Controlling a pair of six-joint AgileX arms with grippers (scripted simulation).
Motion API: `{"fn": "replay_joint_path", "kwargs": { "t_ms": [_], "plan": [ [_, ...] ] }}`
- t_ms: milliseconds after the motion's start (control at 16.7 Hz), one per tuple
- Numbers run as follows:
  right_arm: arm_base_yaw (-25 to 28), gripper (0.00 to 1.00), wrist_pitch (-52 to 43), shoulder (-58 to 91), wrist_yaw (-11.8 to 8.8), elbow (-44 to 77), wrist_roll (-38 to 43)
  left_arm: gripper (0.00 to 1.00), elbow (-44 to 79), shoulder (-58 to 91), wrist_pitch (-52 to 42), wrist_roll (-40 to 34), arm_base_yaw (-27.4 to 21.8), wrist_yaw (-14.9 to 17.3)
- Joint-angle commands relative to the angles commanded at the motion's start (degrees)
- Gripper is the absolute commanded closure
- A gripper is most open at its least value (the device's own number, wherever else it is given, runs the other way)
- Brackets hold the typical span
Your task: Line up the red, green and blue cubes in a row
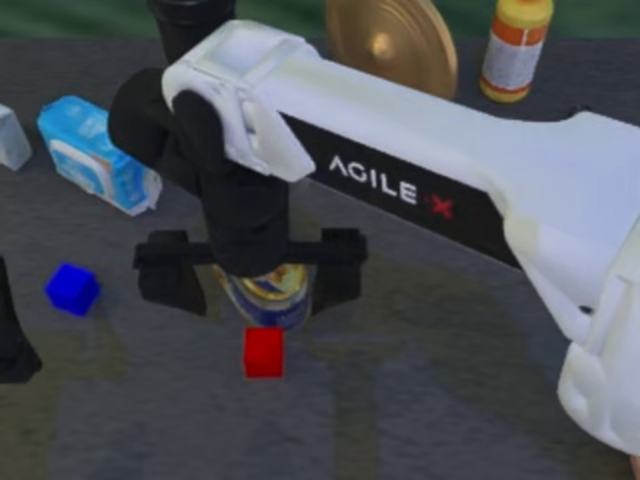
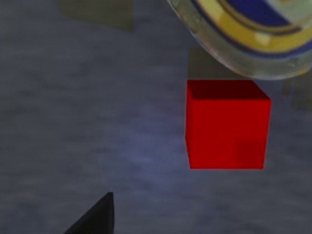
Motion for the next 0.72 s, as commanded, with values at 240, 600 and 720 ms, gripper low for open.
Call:
{"fn": "replay_joint_path", "kwargs": {
  "t_ms": [240,600,720],
  "plan": [
    [-1.61,0.0,0.31,-0.21,-0.03,-0.53,-3.72,0.0,0.0,0.0,0.0,0.0,0.0,0.0],
    [-11.24,0.0,2.07,-1.75,-0.38,-4.37,-25.05,0.0,0.0,0.0,0.0,0.0,0.0,0.0],
    [-15.62,0.0,2.74,-2.37,-0.57,-6.4,-35.46,0.0,0.0,0.0,0.0,0.0,0.0,0.0]
  ]
}}
